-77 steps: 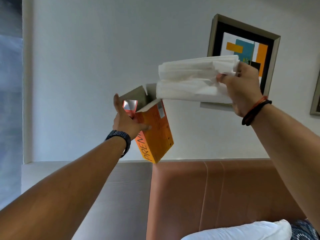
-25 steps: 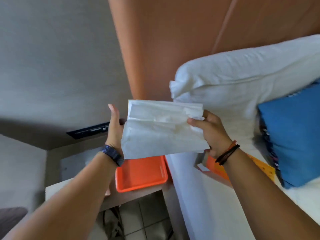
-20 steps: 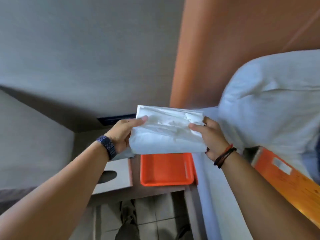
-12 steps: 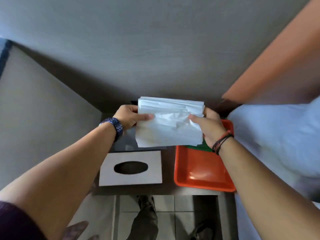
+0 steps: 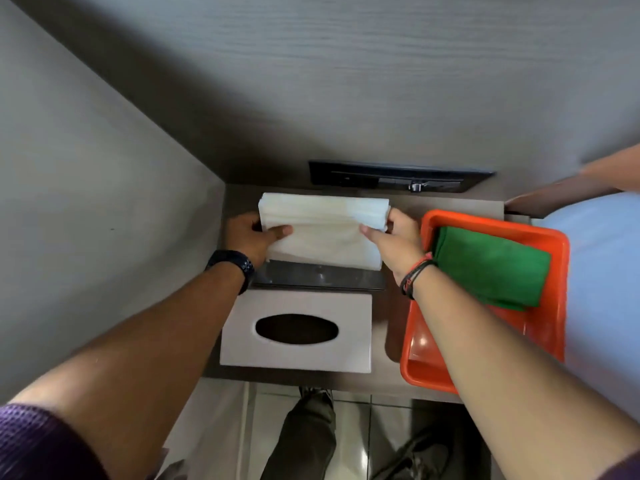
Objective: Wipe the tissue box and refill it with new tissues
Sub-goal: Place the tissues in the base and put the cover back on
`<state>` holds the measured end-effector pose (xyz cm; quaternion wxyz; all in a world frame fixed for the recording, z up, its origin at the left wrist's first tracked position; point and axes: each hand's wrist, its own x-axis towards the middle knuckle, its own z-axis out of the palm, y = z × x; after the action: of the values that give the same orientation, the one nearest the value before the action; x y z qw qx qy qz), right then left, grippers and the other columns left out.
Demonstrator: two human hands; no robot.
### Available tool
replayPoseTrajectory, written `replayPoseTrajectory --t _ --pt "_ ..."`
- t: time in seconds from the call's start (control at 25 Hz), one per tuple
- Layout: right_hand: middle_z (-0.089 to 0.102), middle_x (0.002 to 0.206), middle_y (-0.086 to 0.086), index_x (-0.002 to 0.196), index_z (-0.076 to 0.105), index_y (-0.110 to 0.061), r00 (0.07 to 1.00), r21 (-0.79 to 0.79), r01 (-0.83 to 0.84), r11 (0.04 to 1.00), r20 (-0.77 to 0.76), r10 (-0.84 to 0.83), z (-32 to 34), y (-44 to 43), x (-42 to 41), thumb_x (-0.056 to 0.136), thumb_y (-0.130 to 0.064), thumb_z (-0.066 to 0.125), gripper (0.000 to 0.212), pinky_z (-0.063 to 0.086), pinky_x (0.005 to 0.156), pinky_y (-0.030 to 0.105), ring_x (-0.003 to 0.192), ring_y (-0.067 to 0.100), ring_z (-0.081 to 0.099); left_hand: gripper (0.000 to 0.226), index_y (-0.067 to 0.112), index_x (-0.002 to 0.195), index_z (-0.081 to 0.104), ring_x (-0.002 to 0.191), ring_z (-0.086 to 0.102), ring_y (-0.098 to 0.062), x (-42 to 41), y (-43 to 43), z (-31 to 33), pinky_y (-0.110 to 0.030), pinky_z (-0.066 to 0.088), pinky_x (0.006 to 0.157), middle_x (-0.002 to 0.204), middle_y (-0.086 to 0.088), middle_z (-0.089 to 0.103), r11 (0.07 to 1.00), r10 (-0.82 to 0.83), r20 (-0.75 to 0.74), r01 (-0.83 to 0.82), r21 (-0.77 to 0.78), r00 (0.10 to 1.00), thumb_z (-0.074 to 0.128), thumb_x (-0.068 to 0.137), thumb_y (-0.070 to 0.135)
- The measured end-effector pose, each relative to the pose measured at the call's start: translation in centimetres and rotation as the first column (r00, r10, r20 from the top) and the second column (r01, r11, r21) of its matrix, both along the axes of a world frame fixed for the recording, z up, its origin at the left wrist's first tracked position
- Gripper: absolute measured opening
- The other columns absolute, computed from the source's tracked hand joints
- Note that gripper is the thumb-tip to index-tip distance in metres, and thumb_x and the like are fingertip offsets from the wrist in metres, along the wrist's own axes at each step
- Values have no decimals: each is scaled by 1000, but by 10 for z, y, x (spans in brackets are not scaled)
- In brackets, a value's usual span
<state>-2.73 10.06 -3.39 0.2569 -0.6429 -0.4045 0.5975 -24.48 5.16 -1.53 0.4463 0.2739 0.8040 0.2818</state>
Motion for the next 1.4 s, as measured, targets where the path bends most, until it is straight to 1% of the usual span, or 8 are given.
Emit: replayPoseTrajectory --t 0.24,0.68,0.8,0.88,1.0,1.12,1.28,1.4 --pt "68 113 16 114 63 -3 981 -93 -135 986 125 146 -21 -7 -6 82 3 68 33 49 92 35 102 26 63 35 3 107 65 71 55 -7 -3 -14 -20 -6 41 46 98 -5 63 992 -20 52 26 -123 998 76 74 9" --pt "66 86 11 82 61 -11 700 -240 -221 945 636 325 -30 -4 -17 65 -33 86 37 40 63 26 86 32 63 50 -2 107 58 93 59 -30 1 -10 -45 -31 47 73 109 -19 63 930 -269 -243 186 -316 932 83 68 19" --pt "69 97 16 95 58 -13 626 -146 -283 948 721 298 -30 -12 -20 68 -36 83 43 45 68 32 91 37 65 54 5 107 54 96 54 -38 0 -15 -44 -42 47 77 110 -21 56 938 -325 -517 340 -70 792 83 65 22" --pt "69 96 16 97 55 -13 632 -100 -305 947 722 280 -31 -15 -20 72 -33 81 41 48 69 35 89 39 64 58 5 113 59 106 51 -41 -1 -20 -46 -49 44 87 119 -24 55 804 -463 -570 592 54 679 84 65 25" --pt "69 94 12 98 53 -15 687 -55 -258 965 692 223 -35 -15 -19 76 -28 78 36 48 68 34 88 37 64 80 9 134 46 129 36 -39 -3 -25 -55 -51 30 105 142 -20 41 504 -755 -533 858 -101 381 82 67 32" --pt "65 103 16 106 52 -11 684 25 -288 957 705 188 -34 -22 -20 80 -26 74 37 49 71 39 93 40 61 81 13 144 28 140 18 -30 -10 -21 -69 -42 17 111 154 -11 22 374 -841 -510 876 -304 182 69 79 39" --pt "51 130 23 126 54 -11 473 230 -742 630 846 247 -35 -34 -20 87 -28 66 45 44 99 49 122 42 47 82 8 147 15 141 11 -30 -6 -19 -77 -41 11 112 156 -13 11 319 -841 -537 861 -397 64 63 85 33" --pt "19 158 15 145 33 -26 132 -34 -947 319 865 484 -42 -28 -17 94 -39 51 55 5 118 42 148 30 9 86 7 147 7 142 9 -30 -3 -22 -83 -40 8 113 157 -14 7 330 -836 -546 843 -425 52 62 86 33"
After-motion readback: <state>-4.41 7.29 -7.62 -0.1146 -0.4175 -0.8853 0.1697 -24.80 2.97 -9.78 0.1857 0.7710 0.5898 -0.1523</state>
